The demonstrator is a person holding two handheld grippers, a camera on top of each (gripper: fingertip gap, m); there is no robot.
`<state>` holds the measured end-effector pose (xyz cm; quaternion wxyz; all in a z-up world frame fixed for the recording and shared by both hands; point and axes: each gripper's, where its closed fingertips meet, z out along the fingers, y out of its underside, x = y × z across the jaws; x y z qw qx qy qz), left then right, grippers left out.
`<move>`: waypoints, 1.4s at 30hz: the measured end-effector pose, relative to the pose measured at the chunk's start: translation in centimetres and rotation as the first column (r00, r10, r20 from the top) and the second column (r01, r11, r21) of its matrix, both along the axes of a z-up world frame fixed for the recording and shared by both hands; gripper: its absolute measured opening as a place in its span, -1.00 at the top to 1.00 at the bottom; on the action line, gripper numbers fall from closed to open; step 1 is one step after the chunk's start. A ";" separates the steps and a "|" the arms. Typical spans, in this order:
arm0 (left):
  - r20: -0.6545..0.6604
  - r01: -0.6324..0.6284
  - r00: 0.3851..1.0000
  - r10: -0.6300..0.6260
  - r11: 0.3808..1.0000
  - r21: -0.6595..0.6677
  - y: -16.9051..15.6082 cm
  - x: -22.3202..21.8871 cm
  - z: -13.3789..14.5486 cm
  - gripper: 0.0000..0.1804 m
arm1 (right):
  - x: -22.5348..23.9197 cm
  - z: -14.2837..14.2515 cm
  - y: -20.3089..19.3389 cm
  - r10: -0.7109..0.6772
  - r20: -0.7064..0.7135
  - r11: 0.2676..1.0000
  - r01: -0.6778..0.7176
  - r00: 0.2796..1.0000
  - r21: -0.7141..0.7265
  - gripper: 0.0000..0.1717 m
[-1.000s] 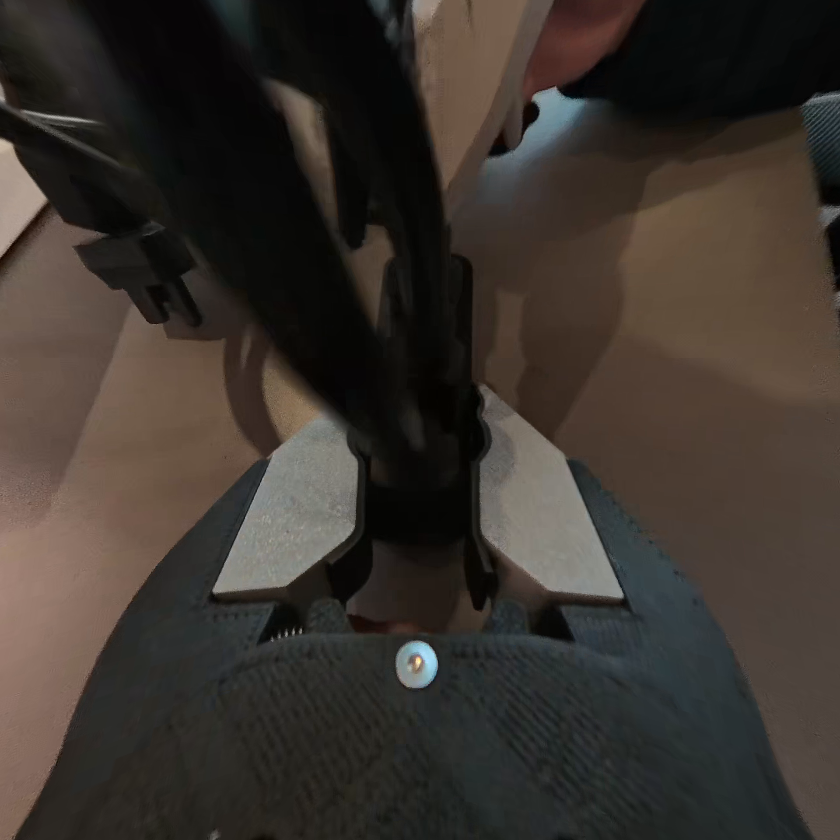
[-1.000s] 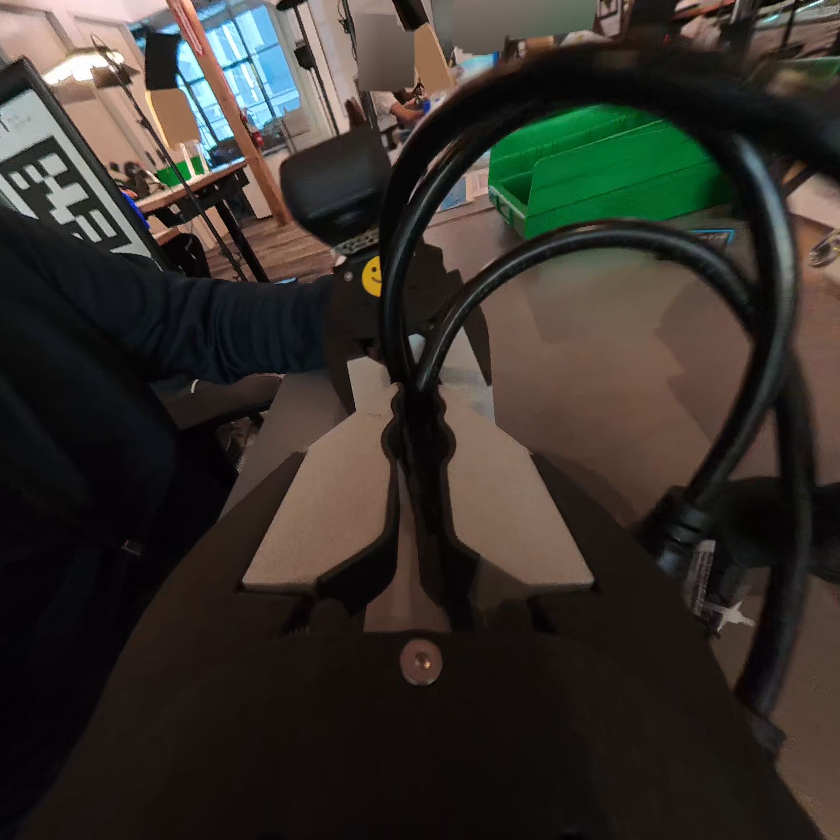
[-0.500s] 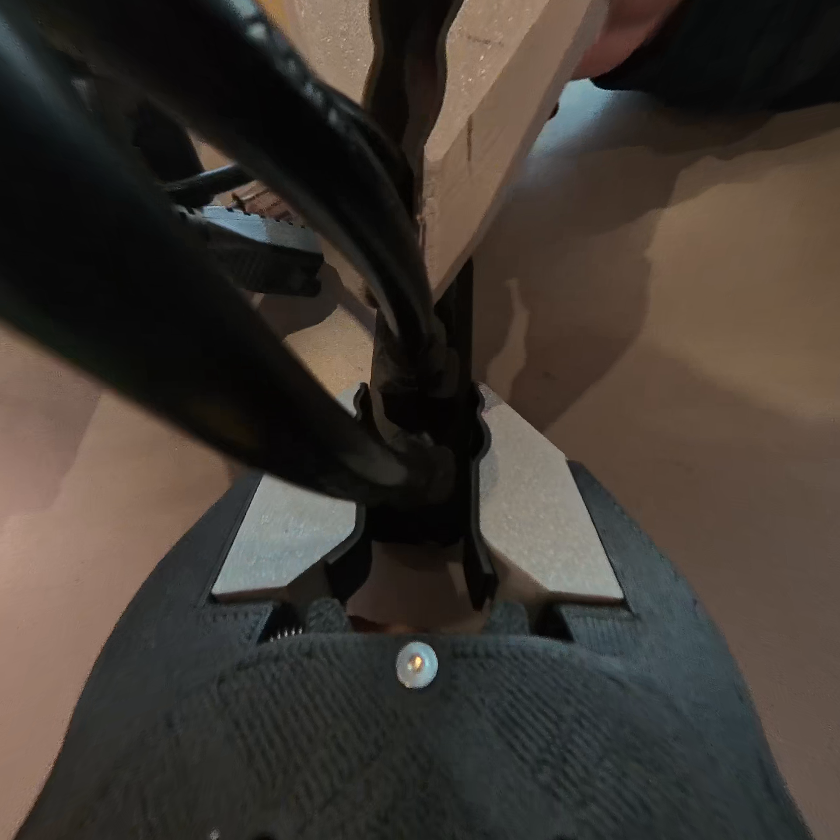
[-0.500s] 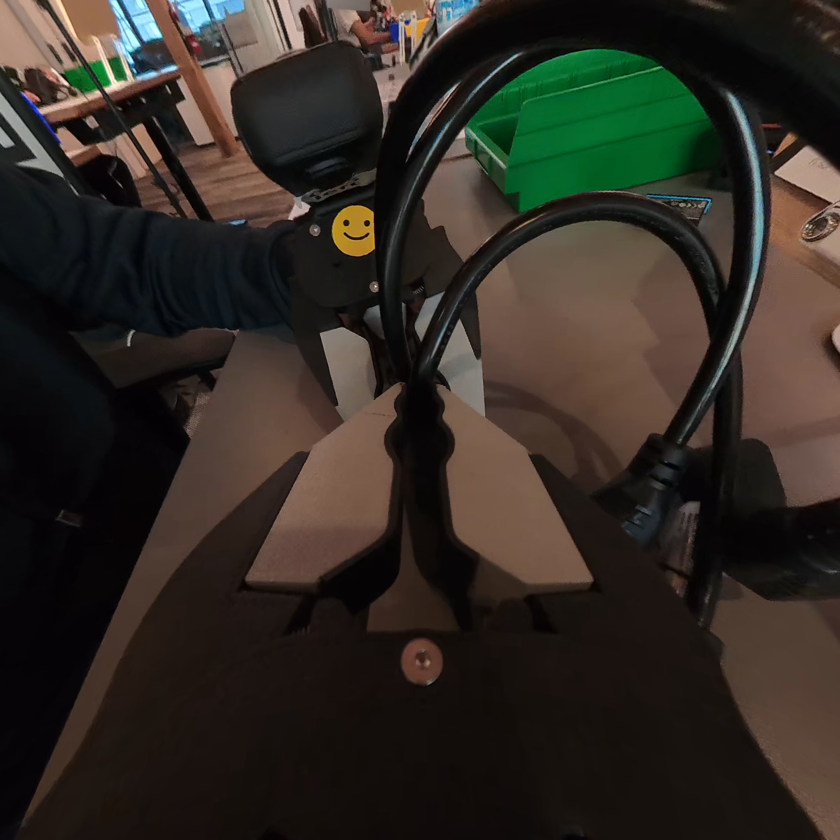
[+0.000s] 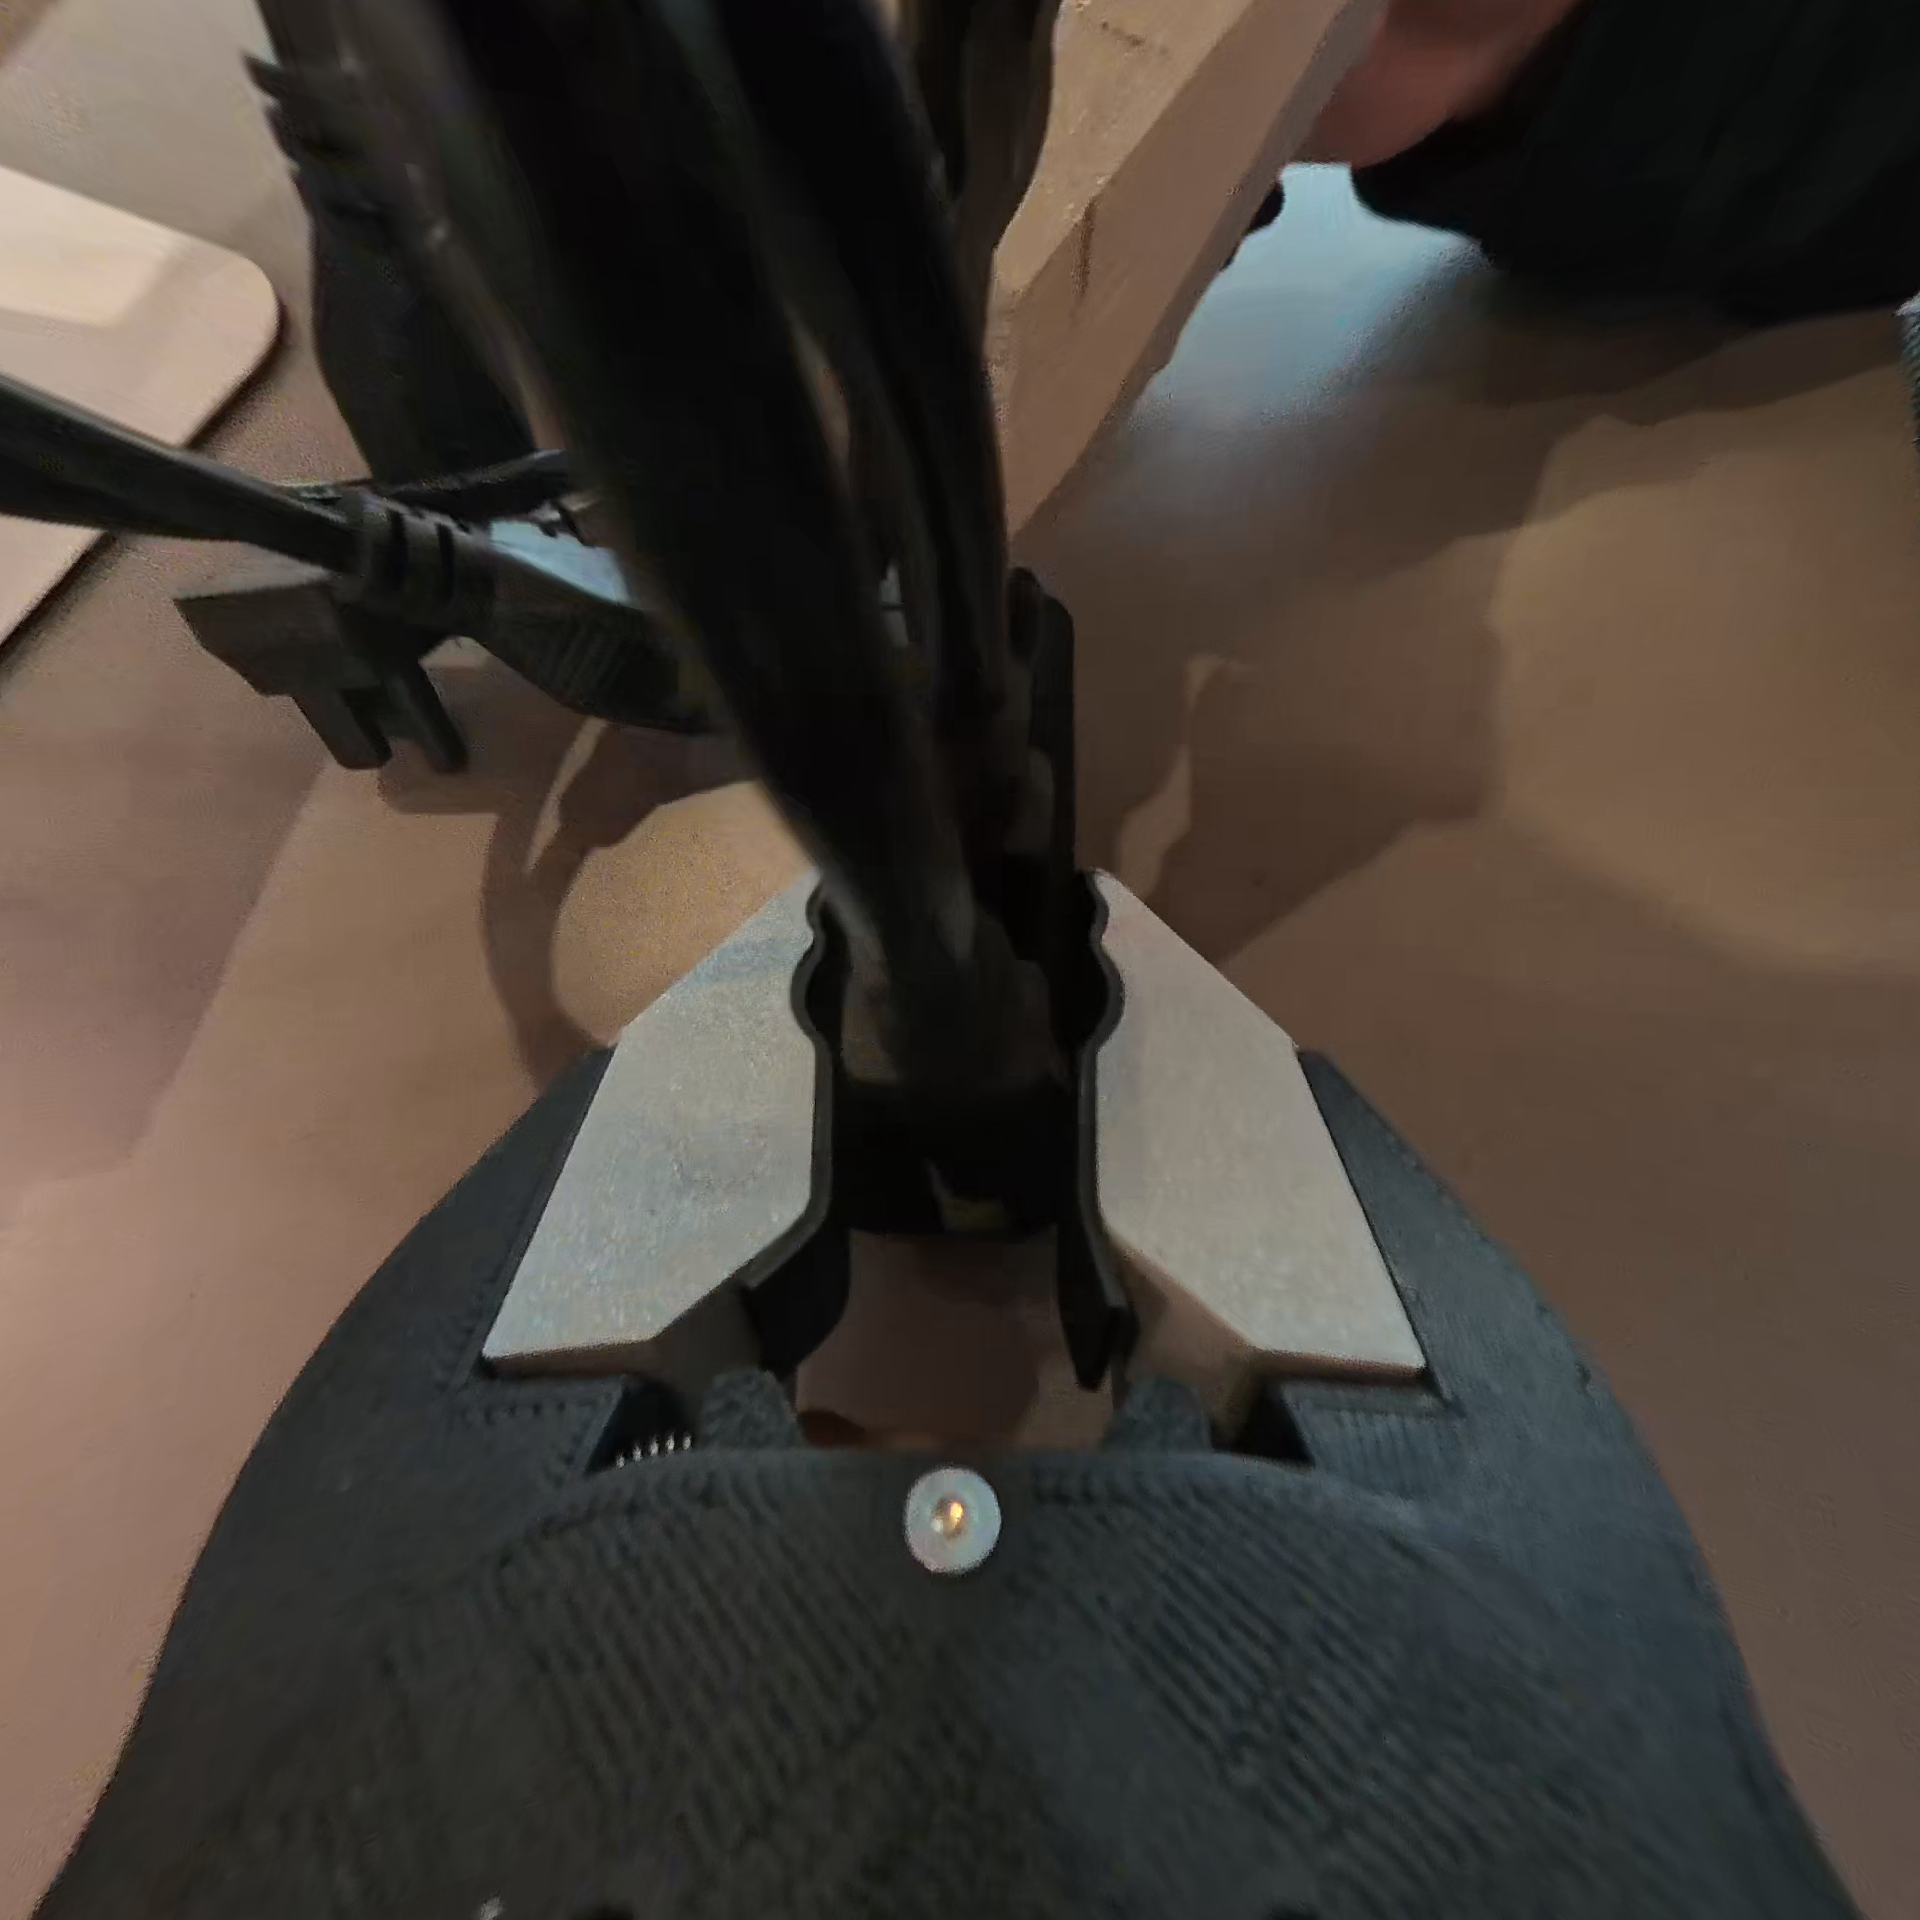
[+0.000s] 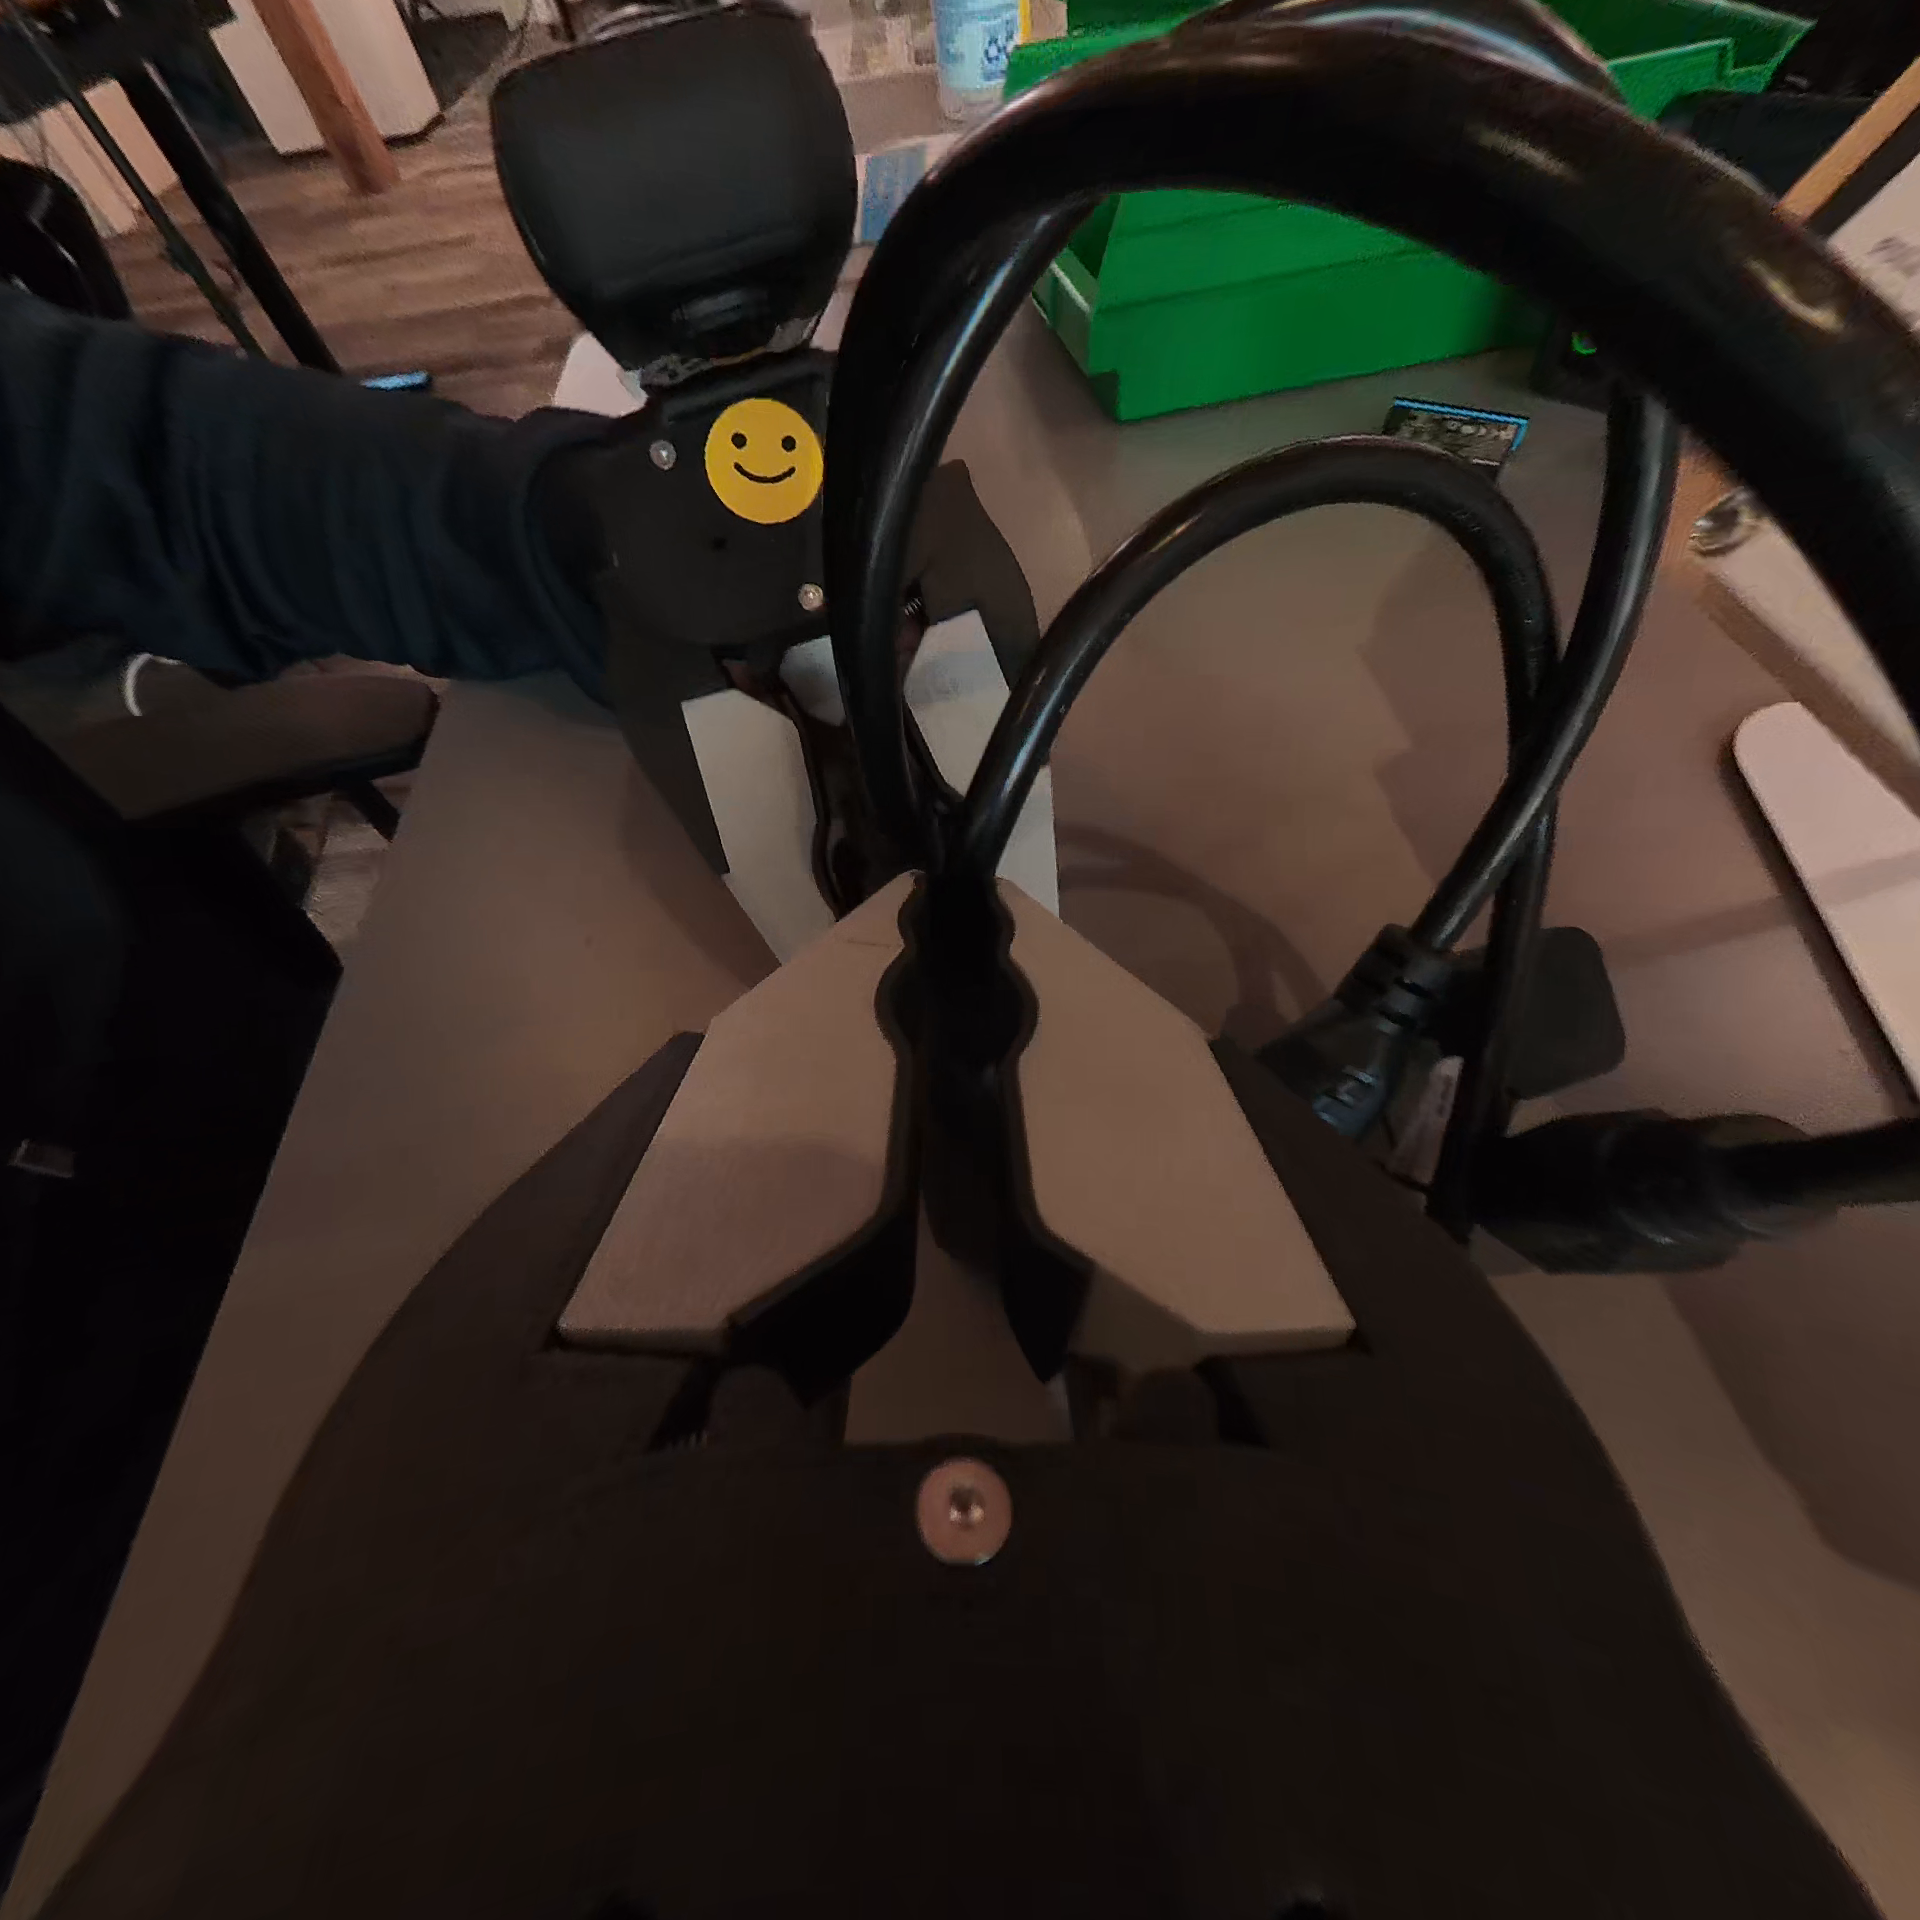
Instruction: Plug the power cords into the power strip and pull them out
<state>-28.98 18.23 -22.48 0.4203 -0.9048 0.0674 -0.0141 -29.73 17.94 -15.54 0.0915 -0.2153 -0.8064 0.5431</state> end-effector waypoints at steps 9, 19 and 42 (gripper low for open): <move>-0.050 -0.015 0.999 0.014 1.000 -0.009 -0.1 -0.5 -0.2 0.50 | 0.0 0.0 -0.3 -0.019 -0.043 0.996 0.022 0.999 0.083 0.93; 0.002 0.024 1.000 -0.025 0.998 0.064 0.3 0.7 1.4 0.52 | 0.4 1.8 -1.0 0.016 -0.024 0.999 -0.017 1.000 -0.036 0.93; 0.171 0.034 0.983 -0.060 0.988 0.153 0.6 1.7 3.0 0.47 | 0.4 2.6 0.1 0.017 -0.016 0.990 -0.020 1.000 -0.141 0.85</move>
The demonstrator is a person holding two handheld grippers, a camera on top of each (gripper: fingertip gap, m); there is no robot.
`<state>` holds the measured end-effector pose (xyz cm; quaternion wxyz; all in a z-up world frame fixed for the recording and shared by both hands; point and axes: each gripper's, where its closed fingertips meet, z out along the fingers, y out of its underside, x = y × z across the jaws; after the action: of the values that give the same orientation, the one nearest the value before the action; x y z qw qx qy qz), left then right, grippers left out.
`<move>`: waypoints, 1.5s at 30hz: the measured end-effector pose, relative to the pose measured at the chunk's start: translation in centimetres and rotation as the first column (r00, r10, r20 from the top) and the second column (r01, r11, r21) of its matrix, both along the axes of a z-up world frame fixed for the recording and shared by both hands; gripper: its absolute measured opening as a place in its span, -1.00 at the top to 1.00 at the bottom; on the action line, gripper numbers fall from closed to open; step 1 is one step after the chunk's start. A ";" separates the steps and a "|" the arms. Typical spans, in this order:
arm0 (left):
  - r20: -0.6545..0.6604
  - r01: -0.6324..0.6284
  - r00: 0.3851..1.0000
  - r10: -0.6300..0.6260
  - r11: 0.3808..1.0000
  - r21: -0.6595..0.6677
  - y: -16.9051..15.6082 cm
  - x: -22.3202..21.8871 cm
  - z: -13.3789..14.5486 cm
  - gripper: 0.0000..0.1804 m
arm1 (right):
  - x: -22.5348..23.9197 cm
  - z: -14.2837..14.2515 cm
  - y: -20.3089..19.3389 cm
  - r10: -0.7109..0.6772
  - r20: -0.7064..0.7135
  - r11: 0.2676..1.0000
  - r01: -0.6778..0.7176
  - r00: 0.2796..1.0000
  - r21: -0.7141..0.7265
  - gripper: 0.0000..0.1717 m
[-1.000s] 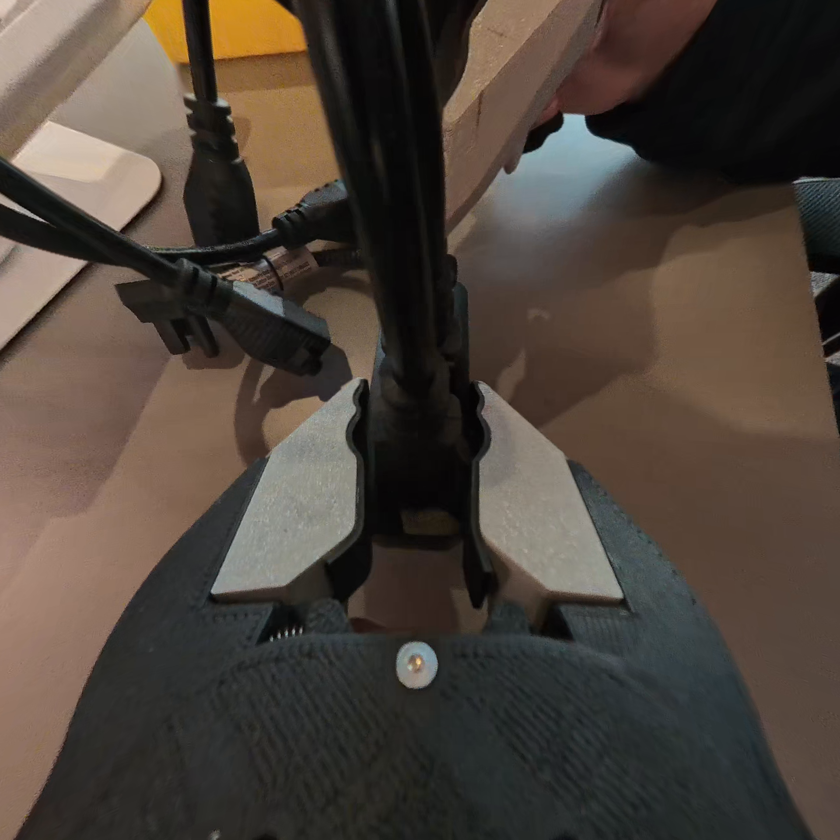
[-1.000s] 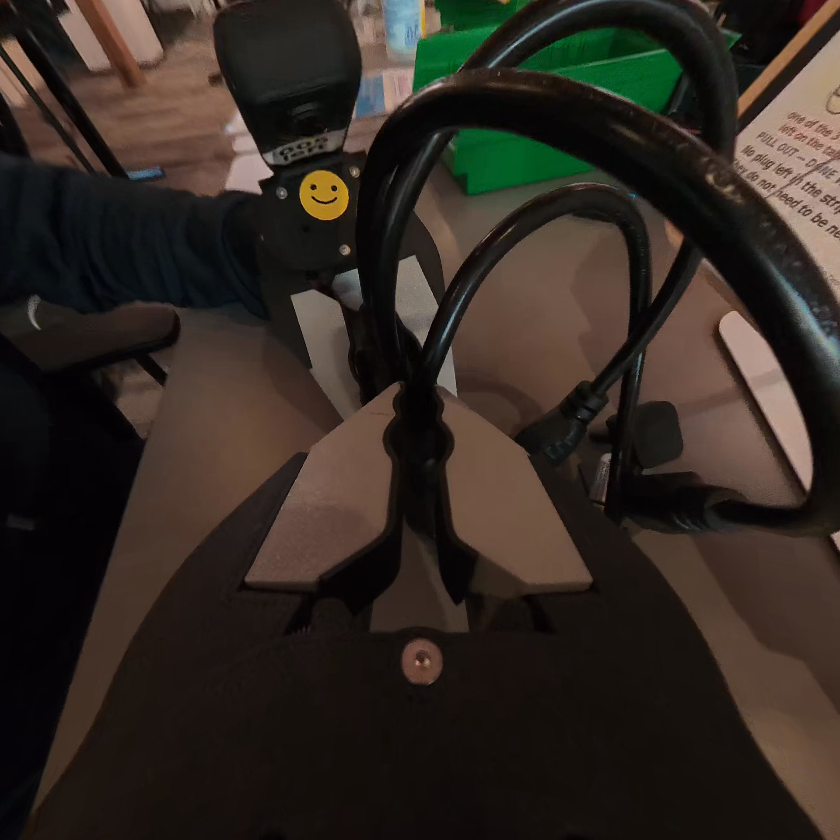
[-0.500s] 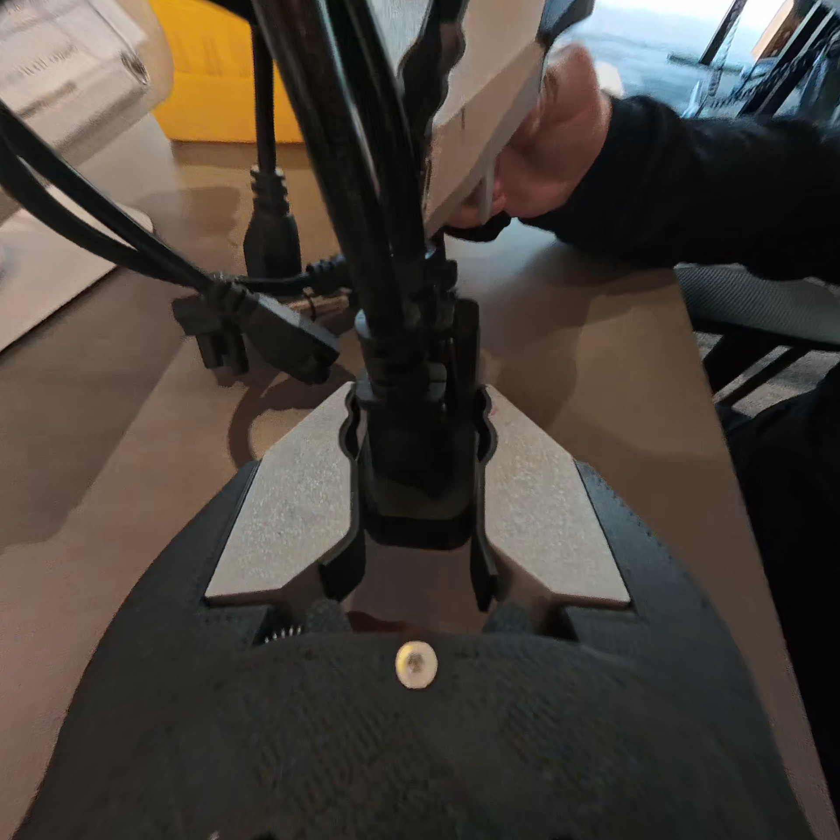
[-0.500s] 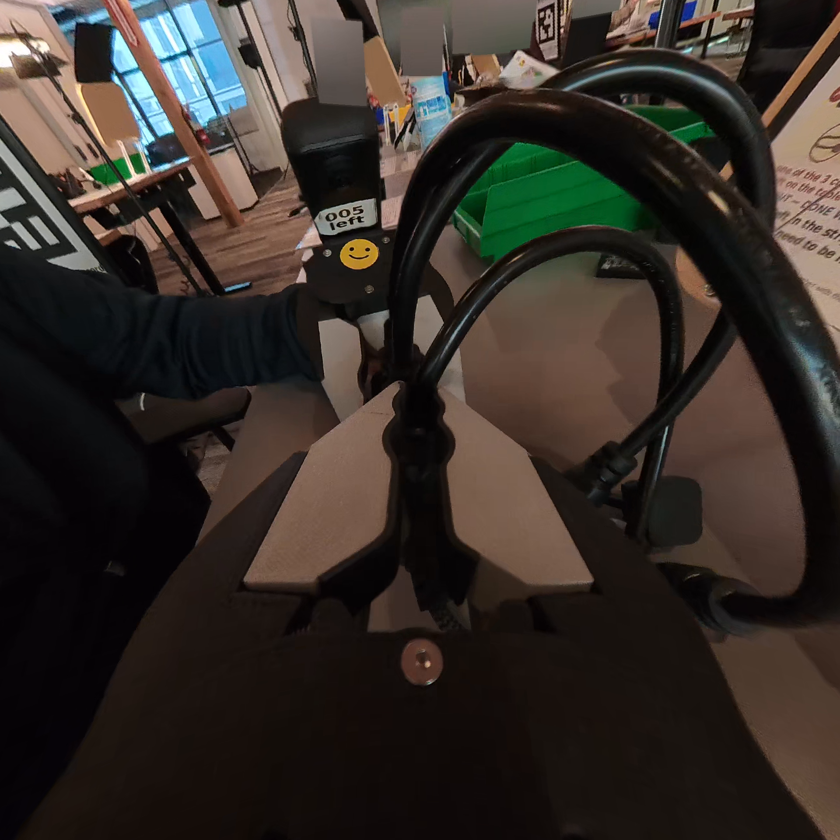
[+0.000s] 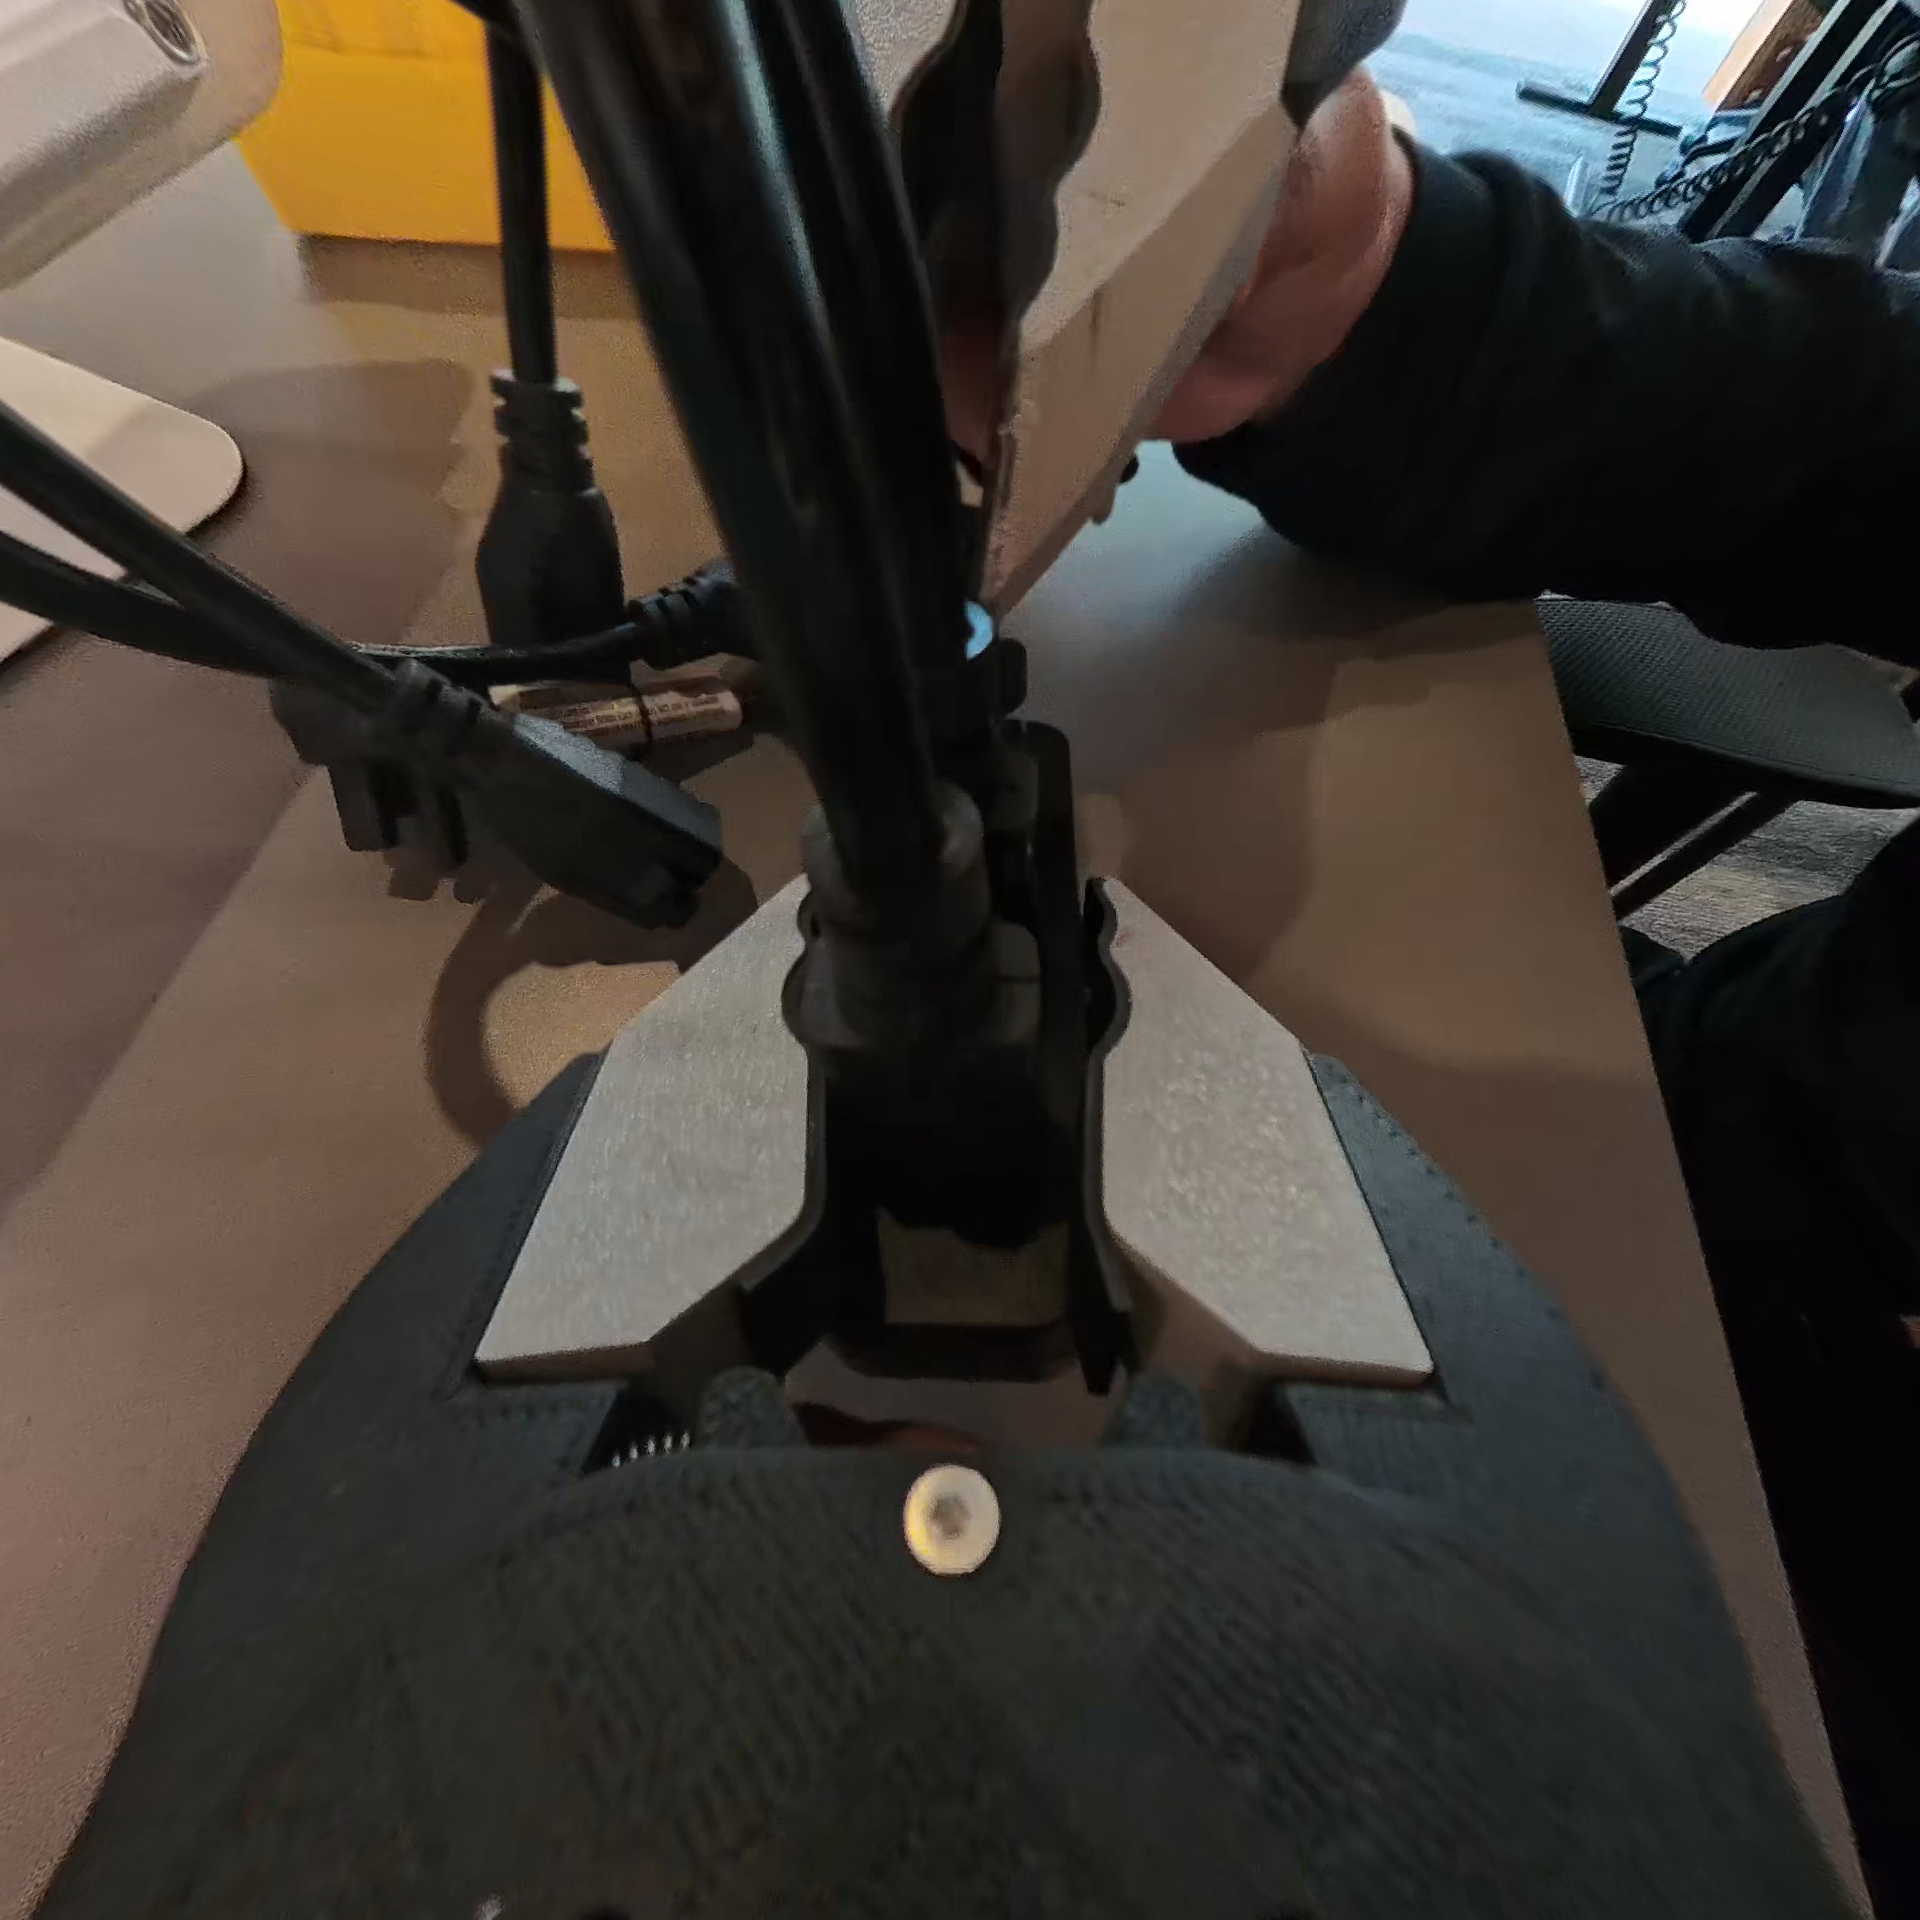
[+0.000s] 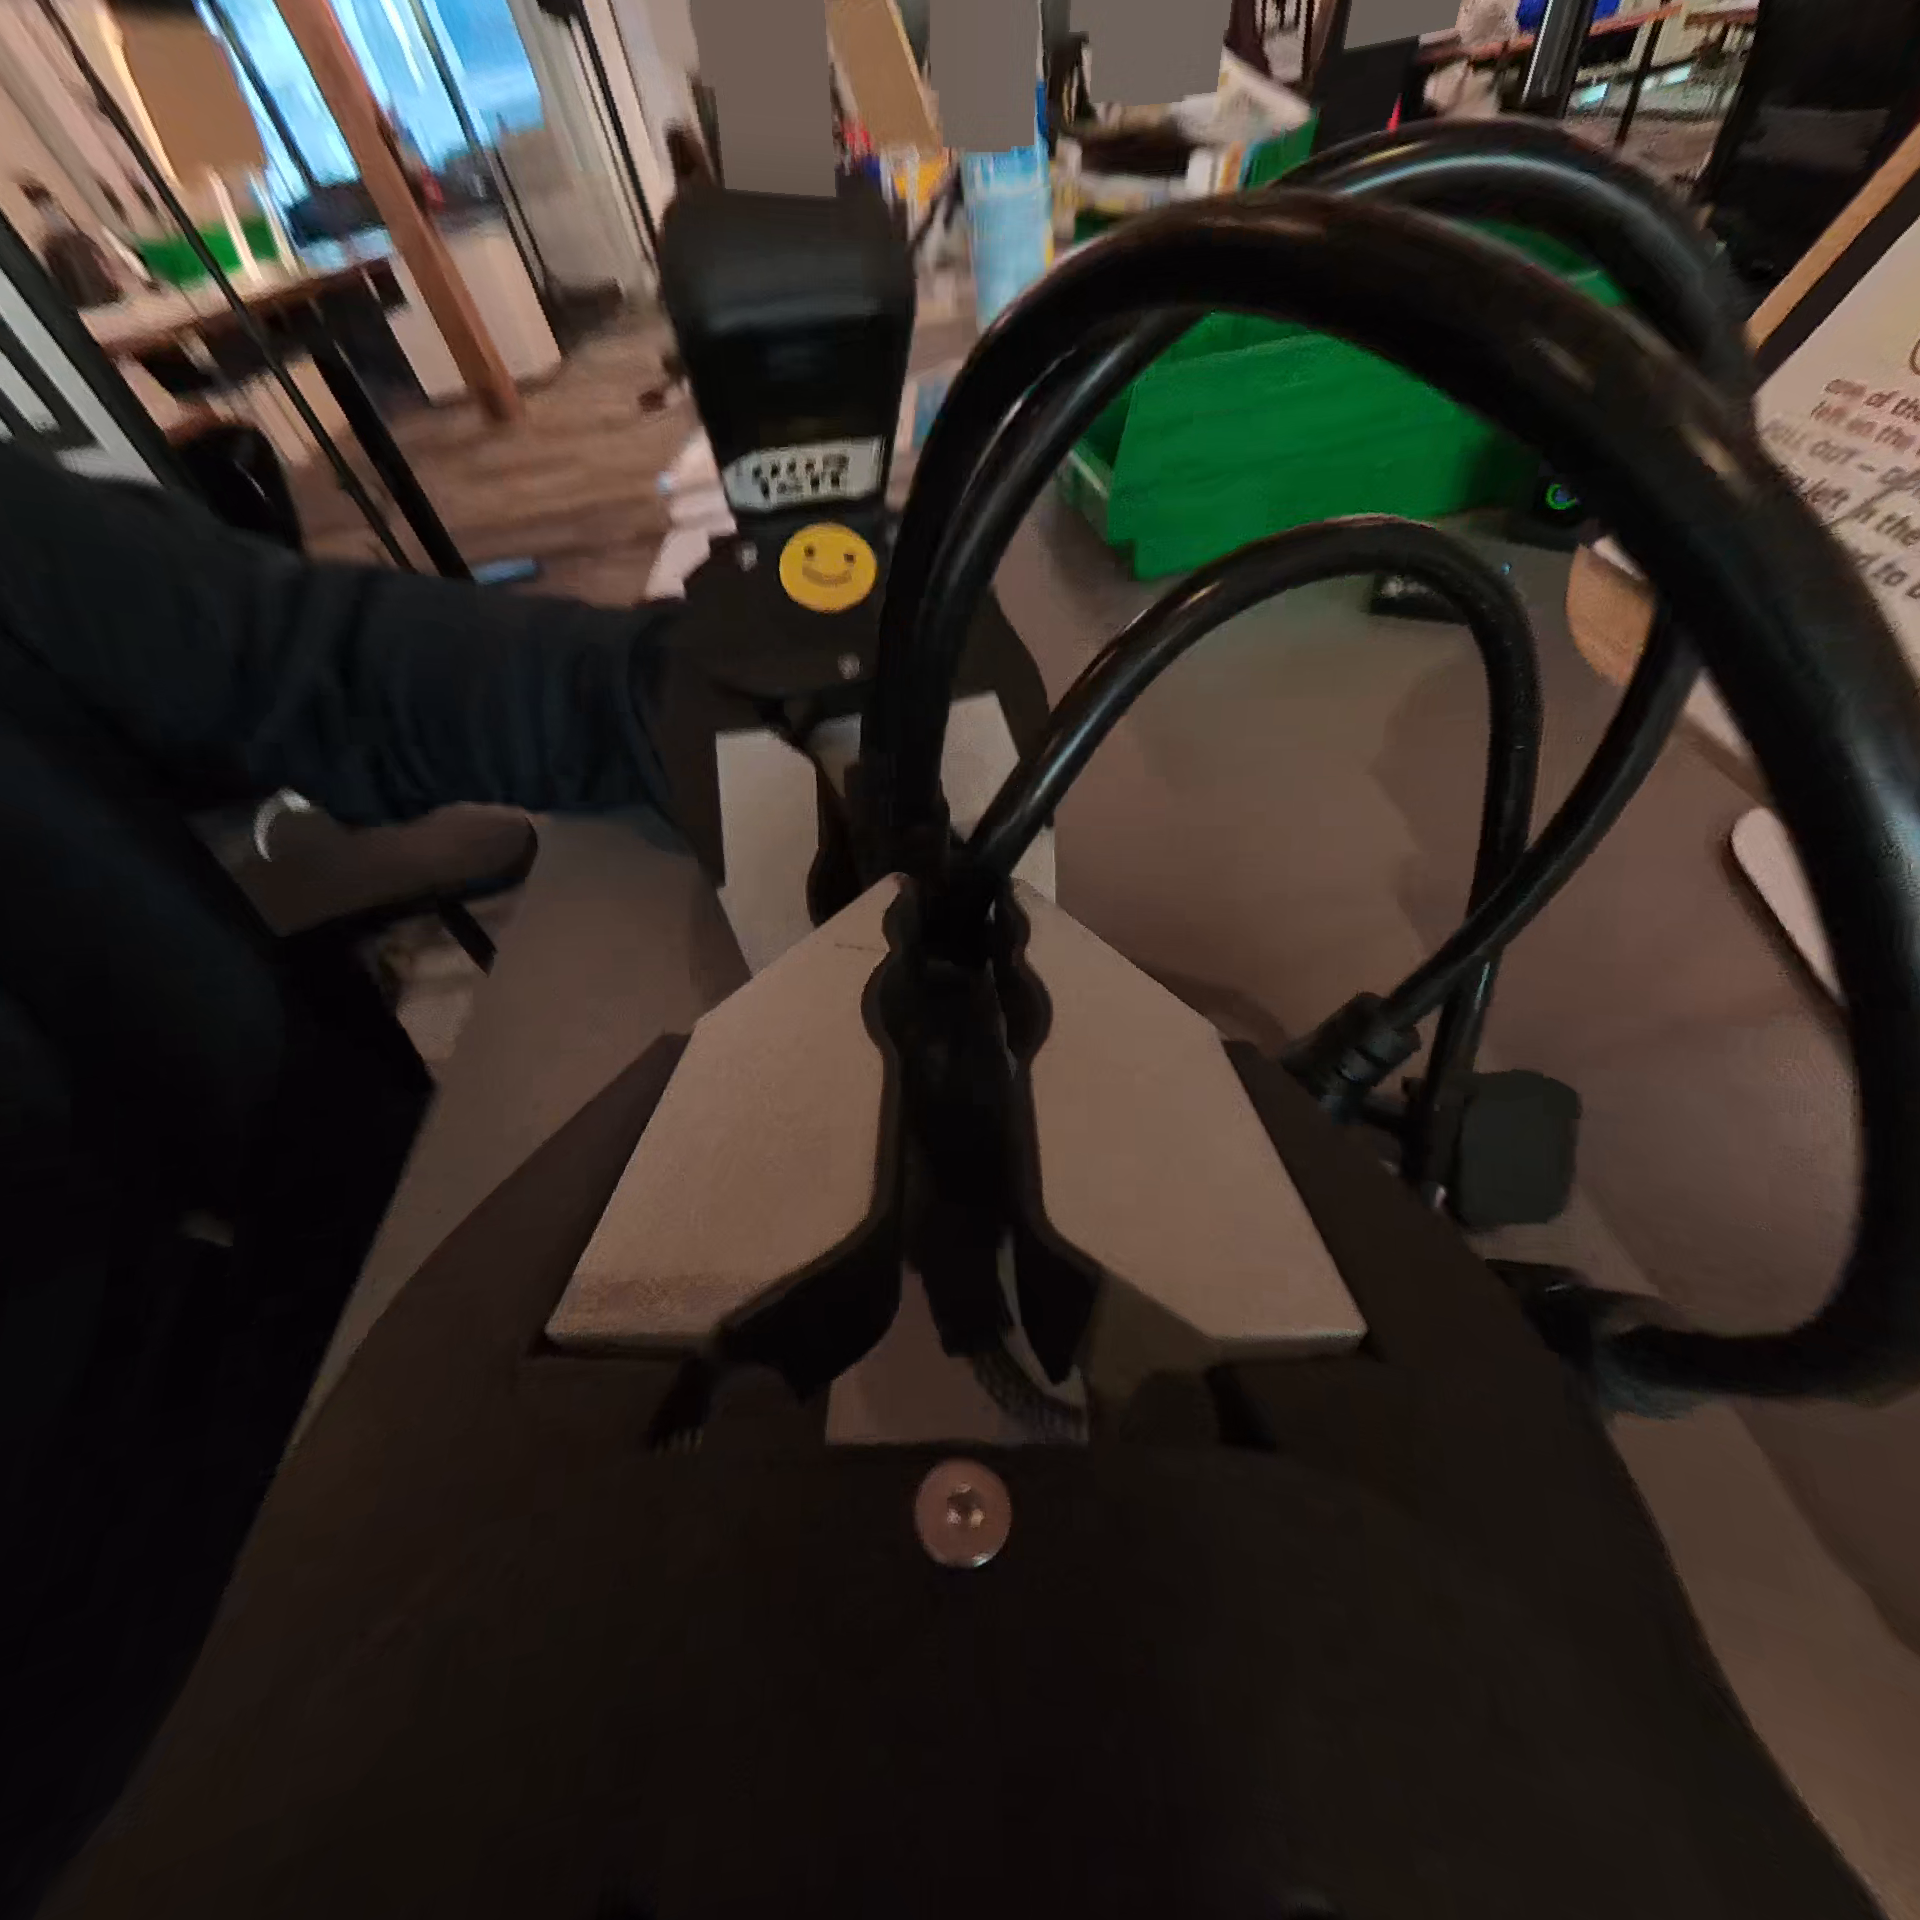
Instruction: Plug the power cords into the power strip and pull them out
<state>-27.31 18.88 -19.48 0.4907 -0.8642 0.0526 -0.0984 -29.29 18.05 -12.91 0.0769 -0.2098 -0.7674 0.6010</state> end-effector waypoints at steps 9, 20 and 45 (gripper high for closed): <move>-0.024 0.011 1.000 -0.012 1.000 -0.008 -0.2 0.1 -0.1 0.48 | 0.6 -2.9 -1.6 0.081 0.106 0.997 -0.081 0.991 0.001 0.73; 0.113 0.009 0.994 -0.014 0.999 0.046 0.0 0.4 0.7 0.47 | -0.2 -1.4 -2.9 0.084 0.118 0.982 -0.062 0.989 -0.176 0.75; 0.137 -0.049 0.990 0.037 0.995 0.090 0.3 -0.6 1.4 0.48 | -1.2 -0.3 -2.8 0.062 0.169 0.962 -0.014 0.984 -0.273 0.81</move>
<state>-27.88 19.19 -18.04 0.5349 -0.8326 0.0051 -0.1436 -30.48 15.27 -13.23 -0.0319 -0.2557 -0.6858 0.6806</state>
